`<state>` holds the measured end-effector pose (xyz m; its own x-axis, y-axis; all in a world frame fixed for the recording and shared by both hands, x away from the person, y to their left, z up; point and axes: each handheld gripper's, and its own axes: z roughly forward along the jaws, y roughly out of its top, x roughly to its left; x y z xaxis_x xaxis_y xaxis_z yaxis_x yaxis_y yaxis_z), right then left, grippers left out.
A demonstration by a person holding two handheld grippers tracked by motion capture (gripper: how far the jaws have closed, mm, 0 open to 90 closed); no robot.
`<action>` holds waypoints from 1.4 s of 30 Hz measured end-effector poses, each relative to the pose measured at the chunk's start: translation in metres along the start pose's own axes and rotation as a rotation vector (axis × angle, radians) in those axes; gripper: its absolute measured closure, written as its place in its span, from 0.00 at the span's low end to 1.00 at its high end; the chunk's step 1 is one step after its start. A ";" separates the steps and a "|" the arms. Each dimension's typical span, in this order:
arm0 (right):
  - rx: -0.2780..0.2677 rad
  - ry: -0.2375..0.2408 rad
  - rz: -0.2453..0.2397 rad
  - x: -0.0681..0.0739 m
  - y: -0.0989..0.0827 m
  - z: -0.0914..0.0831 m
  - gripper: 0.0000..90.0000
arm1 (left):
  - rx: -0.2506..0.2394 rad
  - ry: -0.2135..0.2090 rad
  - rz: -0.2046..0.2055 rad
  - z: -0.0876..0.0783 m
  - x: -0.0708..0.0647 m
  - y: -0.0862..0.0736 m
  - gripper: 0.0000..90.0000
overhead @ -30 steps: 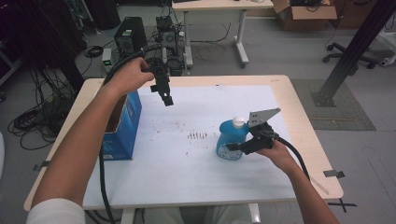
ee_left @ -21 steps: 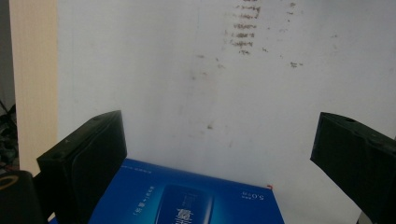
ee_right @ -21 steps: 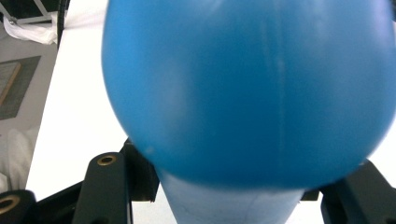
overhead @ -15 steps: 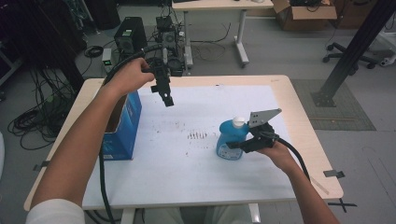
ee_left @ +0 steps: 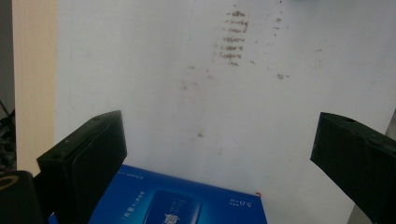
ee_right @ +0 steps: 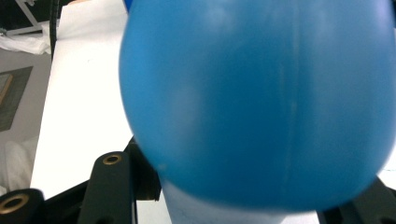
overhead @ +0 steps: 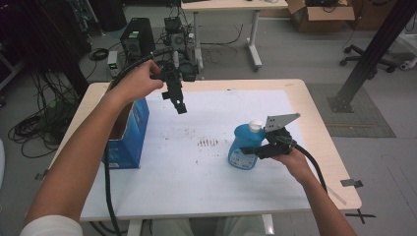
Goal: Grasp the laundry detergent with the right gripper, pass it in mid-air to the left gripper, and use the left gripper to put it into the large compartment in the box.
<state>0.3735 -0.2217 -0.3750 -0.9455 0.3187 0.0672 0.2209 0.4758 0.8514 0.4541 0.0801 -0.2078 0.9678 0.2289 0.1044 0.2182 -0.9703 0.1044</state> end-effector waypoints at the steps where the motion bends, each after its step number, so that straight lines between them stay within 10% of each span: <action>1: 0.001 -0.004 0.002 0.000 0.001 -0.001 0.48 | -0.003 -0.003 -0.006 -0.001 -0.001 0.001 0.04; 23: 0.017 -0.033 0.004 0.011 0.039 -0.034 0.49 | -0.043 0.017 -0.042 -0.034 -0.038 0.007 0.04; 42: 0.027 0.075 -0.105 0.030 0.091 -0.022 0.49 | -0.066 -0.026 0.019 -0.053 -0.067 0.010 0.04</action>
<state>0.3602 -0.1864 -0.2840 -0.9787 0.2044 0.0181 0.1253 0.5254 0.8416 0.3852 0.0596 -0.1617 0.9748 0.2078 0.0811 0.1921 -0.9669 0.1681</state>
